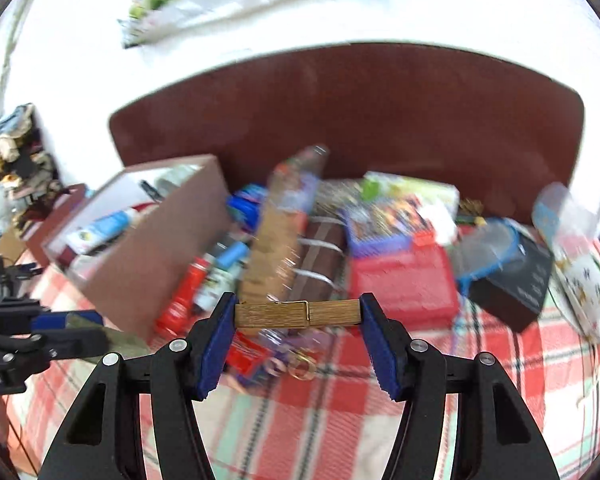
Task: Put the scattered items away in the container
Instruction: 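Carry the green box to the tan box while the right gripper carries the wooden stick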
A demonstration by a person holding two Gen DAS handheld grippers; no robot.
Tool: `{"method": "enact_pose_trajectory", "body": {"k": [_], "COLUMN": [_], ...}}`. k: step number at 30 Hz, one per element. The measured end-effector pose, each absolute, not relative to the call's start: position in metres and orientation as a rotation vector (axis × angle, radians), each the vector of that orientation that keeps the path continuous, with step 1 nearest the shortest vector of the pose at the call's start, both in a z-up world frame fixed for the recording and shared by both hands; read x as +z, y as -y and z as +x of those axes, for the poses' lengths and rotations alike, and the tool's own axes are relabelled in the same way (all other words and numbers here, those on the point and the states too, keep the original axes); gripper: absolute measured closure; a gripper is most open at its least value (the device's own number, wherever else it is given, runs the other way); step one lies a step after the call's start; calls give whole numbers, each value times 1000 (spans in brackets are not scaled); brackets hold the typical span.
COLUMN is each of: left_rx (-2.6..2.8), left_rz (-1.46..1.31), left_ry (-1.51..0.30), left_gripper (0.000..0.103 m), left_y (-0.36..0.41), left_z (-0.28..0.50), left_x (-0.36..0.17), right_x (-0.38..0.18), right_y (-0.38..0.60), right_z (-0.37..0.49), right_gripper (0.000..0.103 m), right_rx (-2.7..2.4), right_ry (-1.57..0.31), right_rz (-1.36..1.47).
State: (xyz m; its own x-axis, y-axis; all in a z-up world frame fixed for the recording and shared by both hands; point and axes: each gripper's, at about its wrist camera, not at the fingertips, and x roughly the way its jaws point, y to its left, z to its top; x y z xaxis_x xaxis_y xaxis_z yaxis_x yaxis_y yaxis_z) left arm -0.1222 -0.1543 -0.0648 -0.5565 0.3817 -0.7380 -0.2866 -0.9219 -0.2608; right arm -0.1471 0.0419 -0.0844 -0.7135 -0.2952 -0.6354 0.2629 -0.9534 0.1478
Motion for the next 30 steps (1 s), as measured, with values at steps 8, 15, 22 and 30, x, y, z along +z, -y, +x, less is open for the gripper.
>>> {"method": "enact_pose_trajectory", "body": {"k": [8, 15, 22, 30], "left_rx": [2608, 2714, 2780, 2860], "left_rz": [-1112, -1063, -1105, -1201], "left_ry": [162, 195, 230, 304], "left_gripper": [81, 81, 81, 30], "left_y": [204, 254, 303, 350], "left_z": [-136, -158, -187, -205], "left_x": [-9, 20, 16, -13], "right_x": [-41, -26, -38, -80], "right_y": [11, 62, 138, 193], "right_z": [-159, -194, -228, -245], "right_gripper": [41, 41, 40, 40], "right_rx": [-2567, -2425, -2297, -2193], "right_ry": [48, 116, 45, -66], "right_rz": [850, 838, 894, 1013]}}
